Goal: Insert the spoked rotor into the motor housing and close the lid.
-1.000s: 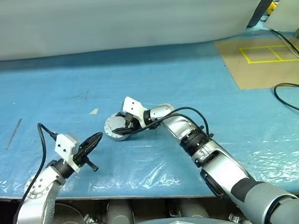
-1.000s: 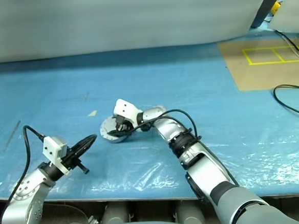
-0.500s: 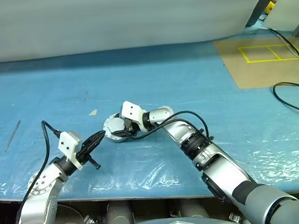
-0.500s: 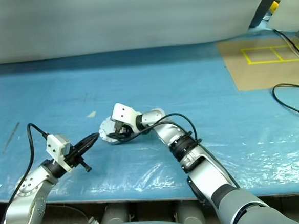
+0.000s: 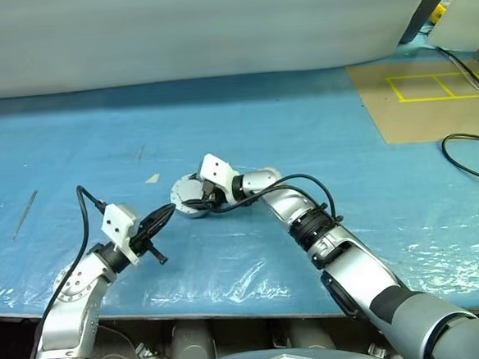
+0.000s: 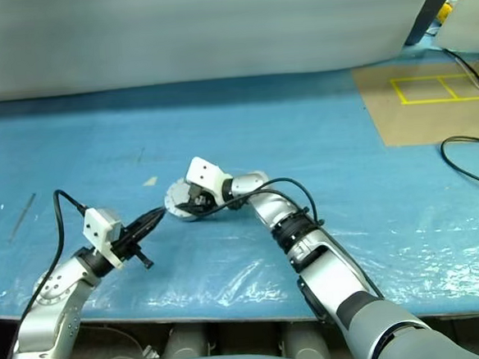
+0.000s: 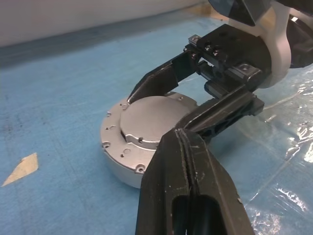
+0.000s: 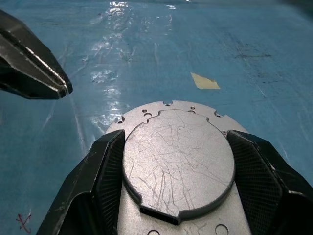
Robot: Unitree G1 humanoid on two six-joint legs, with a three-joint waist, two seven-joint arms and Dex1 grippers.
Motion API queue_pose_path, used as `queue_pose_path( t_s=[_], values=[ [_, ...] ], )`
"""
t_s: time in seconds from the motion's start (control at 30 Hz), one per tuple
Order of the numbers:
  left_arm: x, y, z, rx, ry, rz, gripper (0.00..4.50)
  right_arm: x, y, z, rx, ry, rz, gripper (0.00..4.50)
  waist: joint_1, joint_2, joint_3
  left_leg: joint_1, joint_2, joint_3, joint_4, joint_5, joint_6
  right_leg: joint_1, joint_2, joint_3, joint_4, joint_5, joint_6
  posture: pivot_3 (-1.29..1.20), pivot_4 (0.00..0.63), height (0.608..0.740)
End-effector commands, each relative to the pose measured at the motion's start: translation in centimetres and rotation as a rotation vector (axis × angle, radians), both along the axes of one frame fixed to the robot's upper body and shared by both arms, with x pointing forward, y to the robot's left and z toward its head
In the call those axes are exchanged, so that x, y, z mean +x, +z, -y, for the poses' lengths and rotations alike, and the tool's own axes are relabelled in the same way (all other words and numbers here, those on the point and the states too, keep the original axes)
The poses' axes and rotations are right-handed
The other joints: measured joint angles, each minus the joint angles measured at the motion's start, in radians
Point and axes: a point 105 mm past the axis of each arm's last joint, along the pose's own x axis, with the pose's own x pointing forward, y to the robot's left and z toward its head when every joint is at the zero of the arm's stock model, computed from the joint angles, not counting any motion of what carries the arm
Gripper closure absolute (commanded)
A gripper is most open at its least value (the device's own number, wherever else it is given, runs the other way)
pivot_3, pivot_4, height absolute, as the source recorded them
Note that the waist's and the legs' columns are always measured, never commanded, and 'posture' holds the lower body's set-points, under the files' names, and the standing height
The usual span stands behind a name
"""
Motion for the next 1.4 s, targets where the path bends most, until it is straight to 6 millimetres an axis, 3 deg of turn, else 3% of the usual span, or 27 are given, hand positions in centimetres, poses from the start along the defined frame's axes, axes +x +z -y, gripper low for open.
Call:
queue_pose_path(
  t_s=[0.03, 0.1, 0.27, 0.47, 0.7, 0.83, 1.1, 1.4],
  values=[
    [0.1, 0.8, 0.2, 0.005, -0.008, 0.038, 4.50, 0.3, -3.3, 1.8, -0.059, -0.102, -0.166, 1.56, -0.001, 0.000, 0.000, 0.000, 0.000, 0.000, 0.000, 0.000, 0.000, -0.001, 0.000, 0.000, 0.000, 0.001, -0.001, 0.00, 0.150, 0.740],
    [0.2, 0.8, 0.3, 0.005, -0.011, 0.037, 4.50, 0.2, -3.1, 1.7, -0.023, -0.117, -0.232, 1.56, -0.001, 0.000, 0.000, -0.001, 0.000, 0.000, 0.000, 0.000, 0.000, 0.000, 0.000, 0.000, -0.001, 0.001, -0.002, 0.00, 0.150, 0.740],
    [0.5, 0.8, 0.7, 0.003, -0.014, 0.045, 4.50, 0.4, -4.1, 2.7, -0.120, -0.113, -0.157, 1.56, 0.000, 0.000, 0.000, -0.001, 0.000, 0.000, 0.000, 0.000, 0.000, 0.001, 0.000, 0.000, -0.004, 0.001, -0.002, 0.00, 0.150, 0.740],
    [2.9, 1.6, 0.2, -0.001, 0.082, 0.084, 4.50, -0.6, -5.1, 3.4, -0.213, -0.046, -0.123, 1.56, 0.005, 0.001, 0.000, 0.000, 0.000, 0.000, -0.001, 0.000, 0.000, 0.001, 0.000, 0.000, -0.004, -0.002, 0.004, 0.00, 0.150, 0.740],
    [4.7, 1.9, 0.8, 0.028, 0.082, 0.095, 4.50, 0.5, -4.2, 3.4, -0.172, -0.120, -0.089, 1.56, 0.004, 0.001, -0.002, -0.001, -0.001, 0.000, -0.005, 0.000, 0.000, 0.004, 0.000, 0.000, -0.014, 0.001, 0.000, 0.00, 0.150, 0.740],
    [4.7, 1.6, 1.7, 0.024, 0.022, 0.074, 4.50, 0.9, -4.4, 3.8, -0.185, -0.147, -0.075, 1.56, 0.002, 0.001, -0.002, -0.001, -0.001, 0.001, -0.006, 0.002, -0.003, 0.004, 0.000, -0.001, -0.014, 0.001, 0.000, 0.00, 0.150, 0.740],
    [4.7, -0.7, 1.7, 0.139, -0.021, -0.038, 4.50, 0.5, -3.8, 3.4, -0.149, -0.138, -0.105, 1.56, 0.004, 0.002, -0.002, 0.000, -0.001, 0.000, -0.007, 0.000, 0.000, 0.004, -0.001, -0.001, -0.014, 0.001, 0.000, 0.00, 0.150, 0.740],
    [5.3, -0.9, 2.8, 0.164, -0.064, -0.077, 4.50, -1.0, -1.9, 2.3, -0.079, -0.023, -0.103, 1.56, 0.010, 0.002, -0.002, -0.004, -0.004, 0.000, -0.010, 0.002, -0.004, 0.004, -0.002, -0.001, -0.019, 0.001, 0.000, 0.00, 0.150, 0.740]
  ],
)
